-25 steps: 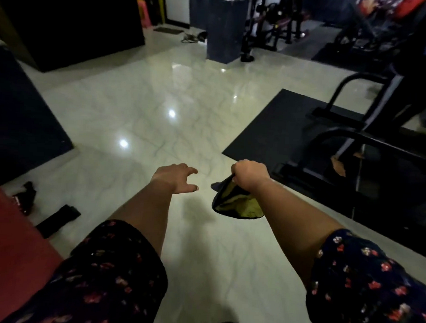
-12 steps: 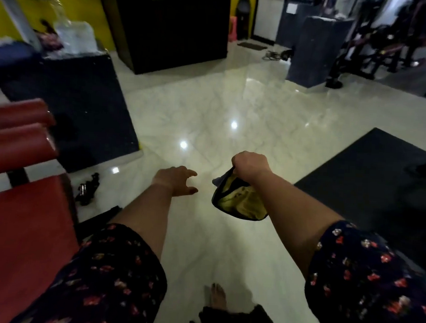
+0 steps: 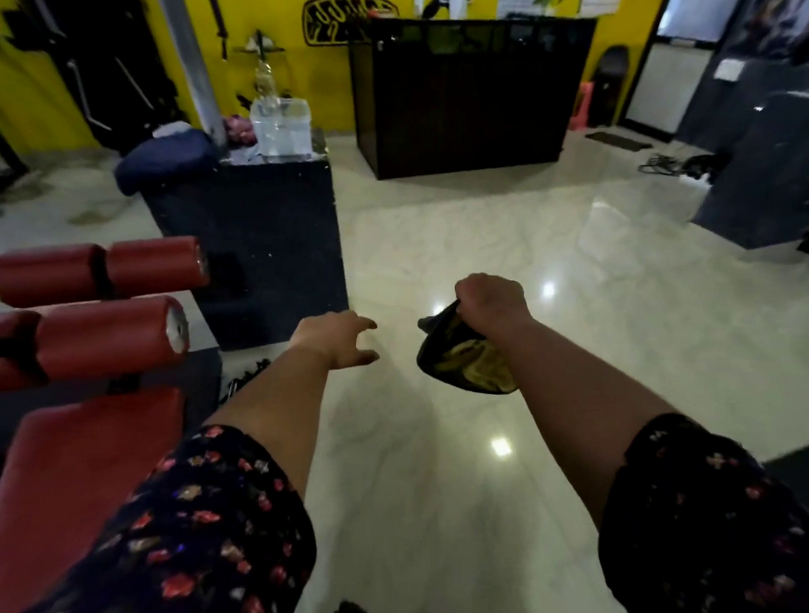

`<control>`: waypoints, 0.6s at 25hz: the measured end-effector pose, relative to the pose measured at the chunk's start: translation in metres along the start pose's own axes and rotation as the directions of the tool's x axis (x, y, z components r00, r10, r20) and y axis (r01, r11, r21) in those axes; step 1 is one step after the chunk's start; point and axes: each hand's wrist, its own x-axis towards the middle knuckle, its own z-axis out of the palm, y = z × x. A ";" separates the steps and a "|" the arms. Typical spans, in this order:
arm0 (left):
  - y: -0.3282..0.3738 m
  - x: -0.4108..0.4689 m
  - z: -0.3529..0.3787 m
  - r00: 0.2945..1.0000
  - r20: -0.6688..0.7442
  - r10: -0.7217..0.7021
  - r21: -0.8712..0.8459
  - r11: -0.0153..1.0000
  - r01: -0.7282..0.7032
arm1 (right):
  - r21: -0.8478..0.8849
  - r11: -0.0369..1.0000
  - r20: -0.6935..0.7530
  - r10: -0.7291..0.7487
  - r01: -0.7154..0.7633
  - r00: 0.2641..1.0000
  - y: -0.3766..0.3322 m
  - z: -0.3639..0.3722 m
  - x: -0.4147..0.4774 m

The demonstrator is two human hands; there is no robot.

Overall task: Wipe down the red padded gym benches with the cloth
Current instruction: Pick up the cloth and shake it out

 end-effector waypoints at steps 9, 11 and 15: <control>-0.109 0.150 -0.031 0.996 -0.063 -0.061 -0.010 0.998 0.061 | 0.034 0.999 -0.137 -0.017 0.021 0.990 -0.041 -0.008 0.202; -0.135 0.184 -0.049 0.996 -0.067 -0.058 -0.005 0.998 0.057 | 0.036 0.999 -0.166 -0.016 0.023 0.986 -0.049 -0.021 0.249; -0.202 0.259 -0.092 0.986 -0.132 -0.097 -0.009 0.995 0.096 | 0.108 0.993 -0.272 -0.008 0.038 0.962 -0.069 -0.040 0.349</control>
